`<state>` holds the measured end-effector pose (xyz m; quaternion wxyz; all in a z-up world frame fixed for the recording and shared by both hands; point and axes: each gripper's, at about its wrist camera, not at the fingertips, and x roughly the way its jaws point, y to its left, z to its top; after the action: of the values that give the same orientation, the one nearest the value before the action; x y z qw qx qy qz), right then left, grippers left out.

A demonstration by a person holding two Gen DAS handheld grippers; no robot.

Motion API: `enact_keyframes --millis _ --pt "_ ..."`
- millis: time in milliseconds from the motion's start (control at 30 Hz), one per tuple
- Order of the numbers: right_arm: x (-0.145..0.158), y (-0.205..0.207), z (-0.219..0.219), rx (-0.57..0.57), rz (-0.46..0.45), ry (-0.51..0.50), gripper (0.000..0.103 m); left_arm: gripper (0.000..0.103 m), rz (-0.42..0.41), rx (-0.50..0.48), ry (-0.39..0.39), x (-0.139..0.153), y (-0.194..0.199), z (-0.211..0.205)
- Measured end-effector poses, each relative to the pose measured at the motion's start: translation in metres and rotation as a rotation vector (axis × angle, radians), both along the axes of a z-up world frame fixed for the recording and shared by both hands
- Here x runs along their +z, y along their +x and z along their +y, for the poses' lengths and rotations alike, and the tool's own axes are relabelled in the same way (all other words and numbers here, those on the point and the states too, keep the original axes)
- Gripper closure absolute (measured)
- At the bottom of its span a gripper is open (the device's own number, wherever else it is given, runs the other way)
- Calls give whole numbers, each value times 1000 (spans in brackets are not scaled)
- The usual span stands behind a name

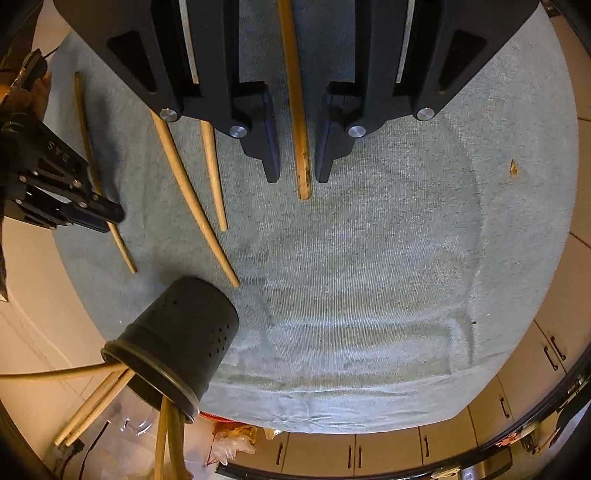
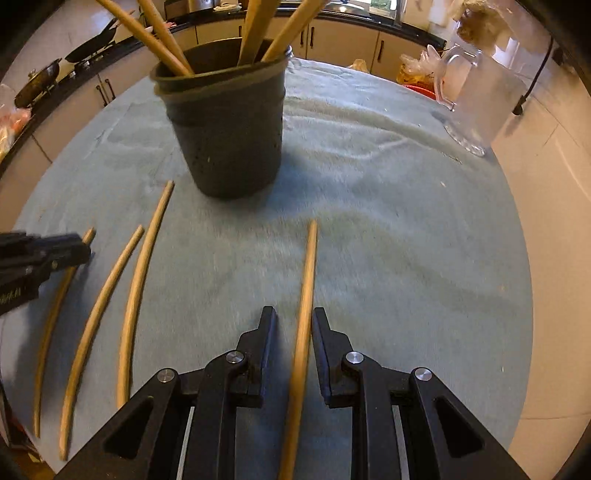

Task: Organize utensils
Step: 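Lift both held chopsticks upright and carry them above the black holder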

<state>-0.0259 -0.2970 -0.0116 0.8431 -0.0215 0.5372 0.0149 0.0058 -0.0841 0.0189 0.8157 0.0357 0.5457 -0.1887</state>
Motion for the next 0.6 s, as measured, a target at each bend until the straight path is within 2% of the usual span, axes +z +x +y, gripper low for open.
enact_keyframes --millis 33,67,133,200,267,367,600 --pt "0 1 0 -9 -3 10 83 85 -10 4 -6 0 -2 1" --pt "0 2 0 -11 -8 19 89 86 -20 6 -7 0 -4 1" --pt "0 -1 5 0 -32 3 96 96 -39 21 -4 -1 -6 3" --pt "1 -7 8 6 -50 -5 96 96 -32 39 -29 1 -8 7" --pt "6 -15 8 12 -80 43 96 96 -44 59 -52 7 -11 12" --pt "28 -34 8 29 -178 72 96 96 -115 59 -63 30 -25 16" --pt "92 -89 -9 4 -475 141 96 96 -327 53 -114 98 -73 22"
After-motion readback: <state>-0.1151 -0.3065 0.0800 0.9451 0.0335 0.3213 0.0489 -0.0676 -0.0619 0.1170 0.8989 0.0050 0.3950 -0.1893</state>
